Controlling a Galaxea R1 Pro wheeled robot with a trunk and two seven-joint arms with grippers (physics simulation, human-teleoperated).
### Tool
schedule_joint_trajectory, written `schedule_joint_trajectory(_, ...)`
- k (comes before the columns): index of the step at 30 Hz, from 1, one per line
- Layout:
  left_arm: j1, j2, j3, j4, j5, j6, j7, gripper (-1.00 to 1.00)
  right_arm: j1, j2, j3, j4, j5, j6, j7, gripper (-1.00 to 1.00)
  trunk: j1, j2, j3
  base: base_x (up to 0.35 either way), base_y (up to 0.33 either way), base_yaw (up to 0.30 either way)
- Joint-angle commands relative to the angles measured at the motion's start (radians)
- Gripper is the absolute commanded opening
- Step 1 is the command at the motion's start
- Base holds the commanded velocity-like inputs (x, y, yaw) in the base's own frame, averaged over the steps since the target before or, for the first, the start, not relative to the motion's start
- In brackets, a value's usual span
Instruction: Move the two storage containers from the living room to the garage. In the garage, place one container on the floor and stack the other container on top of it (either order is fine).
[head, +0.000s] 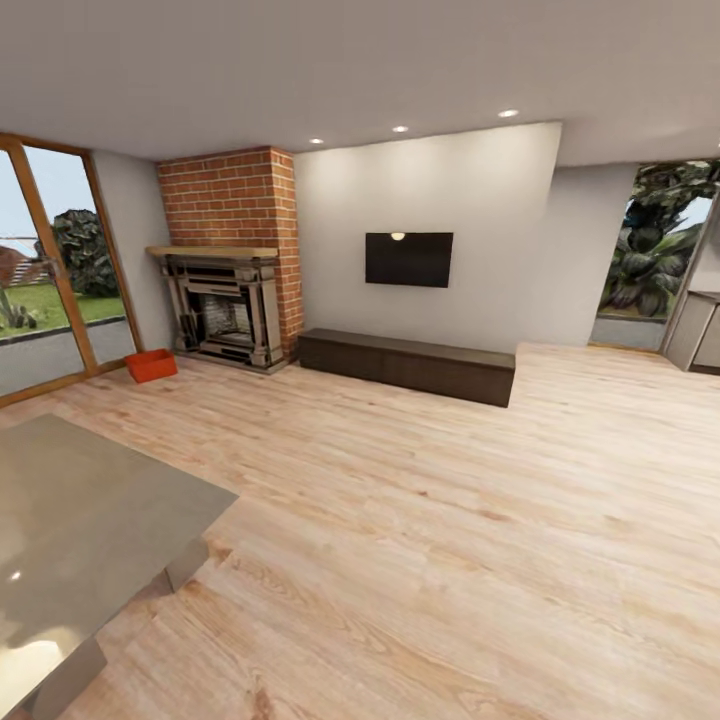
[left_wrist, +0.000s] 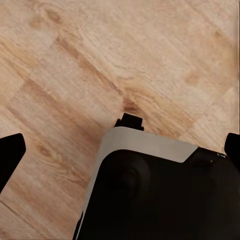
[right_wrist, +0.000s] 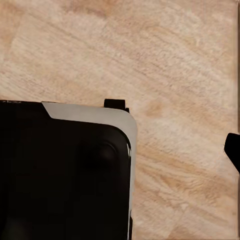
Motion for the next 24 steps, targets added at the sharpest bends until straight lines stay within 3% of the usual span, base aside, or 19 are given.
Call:
schedule_joint_trajectory(1, -0.001, 0.0, 0.004, 0.001, 0.003, -0.004, 0.002, 1.0, -0.001, 0.0, 0.007, 0.003, -0.011, -0.006, 0.005, 1.0, 0.001, -0.001, -0.001, 0.315, -0.151, 0.0)
schedule_joint_trajectory(14, -0.001, 0.0, 0.003, 0.001, 0.003, -0.003, 0.001, 1.0, -0.001, 0.0, 0.007, 0.003, -0.011, -0.006, 0.005, 1.0, 0.001, -0.001, -0.001, 0.294, -0.195, 0.0)
schedule_joint_trajectory(24, -0.001, 0.001, 0.004, 0.001, 0.004, -0.001, 0.002, 1.0, -0.001, 0.0, 0.007, 0.003, -0.01, -0.002, 0.005, 1.0, 0.001, -0.001, -0.001, 0.32, -0.013, 0.0)
